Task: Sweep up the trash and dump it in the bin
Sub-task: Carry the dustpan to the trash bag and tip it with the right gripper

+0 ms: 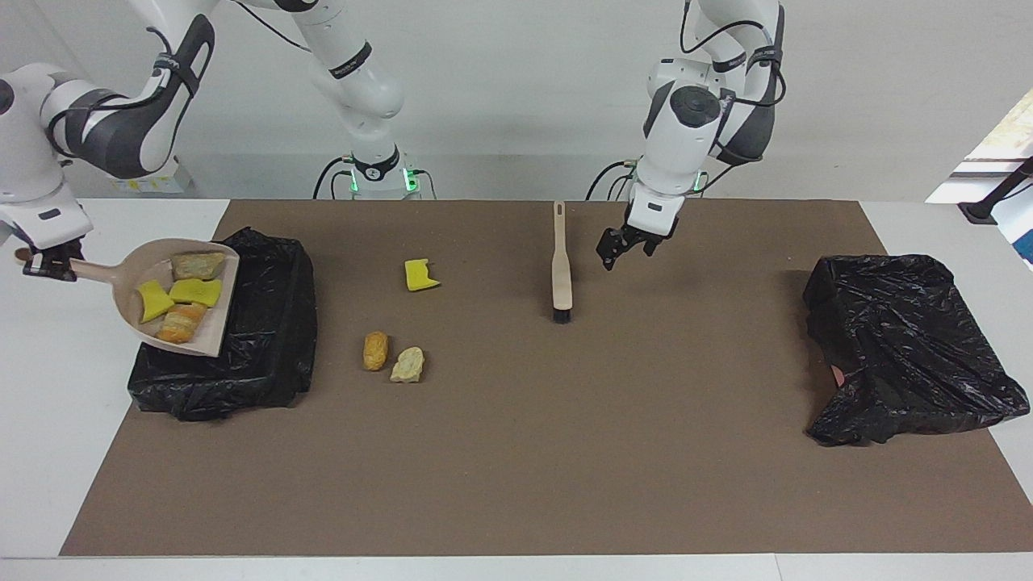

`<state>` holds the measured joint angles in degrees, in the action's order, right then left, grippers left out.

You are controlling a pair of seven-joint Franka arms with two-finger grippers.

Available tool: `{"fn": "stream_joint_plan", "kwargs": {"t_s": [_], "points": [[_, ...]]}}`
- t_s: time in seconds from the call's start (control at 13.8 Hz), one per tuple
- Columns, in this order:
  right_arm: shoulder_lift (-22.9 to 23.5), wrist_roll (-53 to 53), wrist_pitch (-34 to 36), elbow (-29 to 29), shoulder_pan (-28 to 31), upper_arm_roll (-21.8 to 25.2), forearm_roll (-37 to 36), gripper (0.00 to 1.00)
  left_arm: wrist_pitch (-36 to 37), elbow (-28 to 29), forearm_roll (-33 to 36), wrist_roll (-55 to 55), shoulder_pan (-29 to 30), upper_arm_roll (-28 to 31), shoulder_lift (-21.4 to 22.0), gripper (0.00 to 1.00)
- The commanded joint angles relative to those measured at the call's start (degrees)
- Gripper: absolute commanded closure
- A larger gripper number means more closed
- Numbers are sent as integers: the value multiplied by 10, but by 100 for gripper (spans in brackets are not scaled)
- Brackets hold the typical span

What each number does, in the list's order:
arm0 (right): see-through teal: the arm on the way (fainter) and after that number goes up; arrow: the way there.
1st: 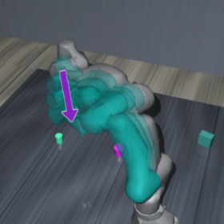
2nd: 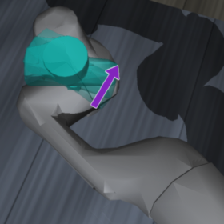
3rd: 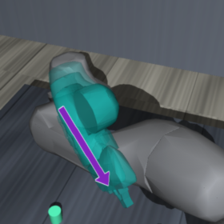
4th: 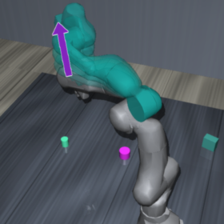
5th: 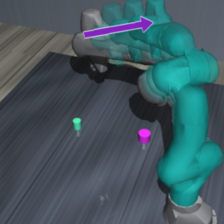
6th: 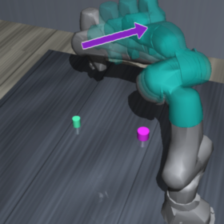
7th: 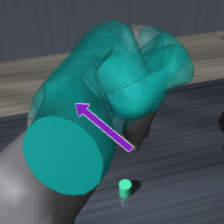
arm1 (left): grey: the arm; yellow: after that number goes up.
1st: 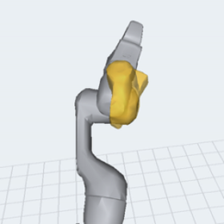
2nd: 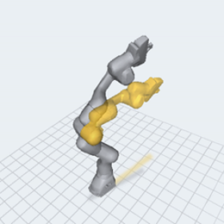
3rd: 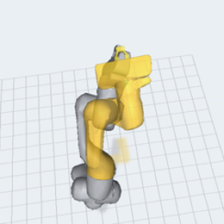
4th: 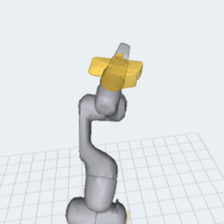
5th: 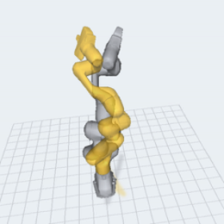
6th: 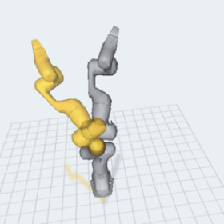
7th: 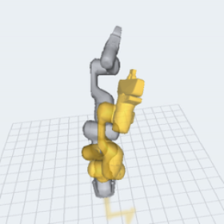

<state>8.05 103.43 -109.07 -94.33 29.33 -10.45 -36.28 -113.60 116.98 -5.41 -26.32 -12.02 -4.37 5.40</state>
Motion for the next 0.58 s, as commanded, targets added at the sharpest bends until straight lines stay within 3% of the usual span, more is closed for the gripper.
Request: {"fn": "stream_joint_plan", "kwargs": {"t_s": [0.0, 0.36, 0.51], "points": [[-47, -38, 5, -52, -19, -2, -35, 100, 45, -52, 11, 75, 55, -6, -16, 0], [-69, -72, 18, -84, -57, -2, -121, 100, 160, -128, 18, 223, 125, -6, -27, 0], [-72, -73, 13, -89, -74, -4, -184, 100, 195, -165, 67, 277, 125, -7, -37, 0]]}}
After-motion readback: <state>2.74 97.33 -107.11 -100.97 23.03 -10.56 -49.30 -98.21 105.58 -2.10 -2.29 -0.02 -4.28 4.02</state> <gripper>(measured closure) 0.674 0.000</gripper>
